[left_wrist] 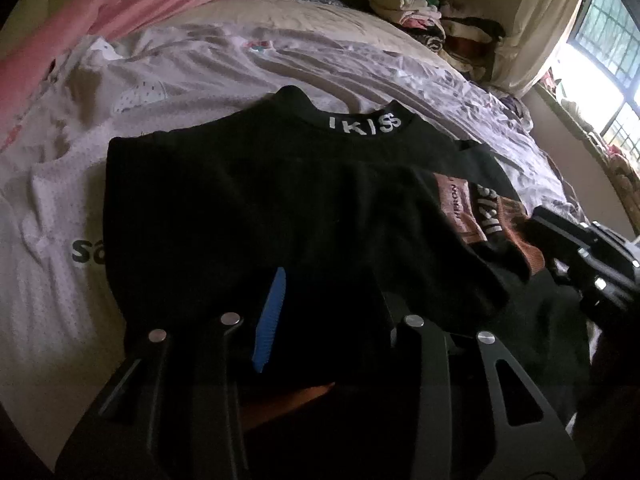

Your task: Fold small clothes

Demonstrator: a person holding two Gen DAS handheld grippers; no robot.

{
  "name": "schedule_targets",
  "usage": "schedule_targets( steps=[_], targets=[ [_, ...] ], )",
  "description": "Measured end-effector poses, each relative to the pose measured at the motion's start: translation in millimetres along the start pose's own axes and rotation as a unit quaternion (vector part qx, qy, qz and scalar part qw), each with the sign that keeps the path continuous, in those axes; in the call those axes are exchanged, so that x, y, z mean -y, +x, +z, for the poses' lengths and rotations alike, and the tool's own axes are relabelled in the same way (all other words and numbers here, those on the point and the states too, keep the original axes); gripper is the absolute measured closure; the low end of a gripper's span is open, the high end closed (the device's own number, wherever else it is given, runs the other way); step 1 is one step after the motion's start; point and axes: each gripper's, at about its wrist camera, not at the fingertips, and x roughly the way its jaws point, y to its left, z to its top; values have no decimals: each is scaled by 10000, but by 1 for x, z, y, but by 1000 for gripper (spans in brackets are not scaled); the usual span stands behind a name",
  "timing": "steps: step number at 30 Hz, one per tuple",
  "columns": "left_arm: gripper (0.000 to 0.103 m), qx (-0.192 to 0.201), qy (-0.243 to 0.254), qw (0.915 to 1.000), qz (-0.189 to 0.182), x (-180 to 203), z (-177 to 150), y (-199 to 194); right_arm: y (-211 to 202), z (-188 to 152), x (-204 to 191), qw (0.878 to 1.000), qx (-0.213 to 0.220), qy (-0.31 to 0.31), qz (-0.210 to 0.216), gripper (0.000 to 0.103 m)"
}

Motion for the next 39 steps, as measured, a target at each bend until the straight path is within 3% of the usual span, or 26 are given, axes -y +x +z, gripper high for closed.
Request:
schedule_targets(
  steps=[15, 18, 31, 39],
  targets=[
    [72, -19, 178, 9997, 144, 5, -1, 1, 37, -16, 16, 9981, -554, 190, -206, 76],
    [72, -26, 178, 9997, 138, 5, -1, 1, 43, -23, 25, 9968, -676, 385, -197, 71],
    [72, -21, 176, 9997, 141, 5, -2, 1, 40, -28, 31, 9962, -594, 616, -176, 68],
    [72, -19, 207, 9996, 175, 6, -2, 0, 26, -29, 31, 9963, -416, 744, -135, 53]
  ],
)
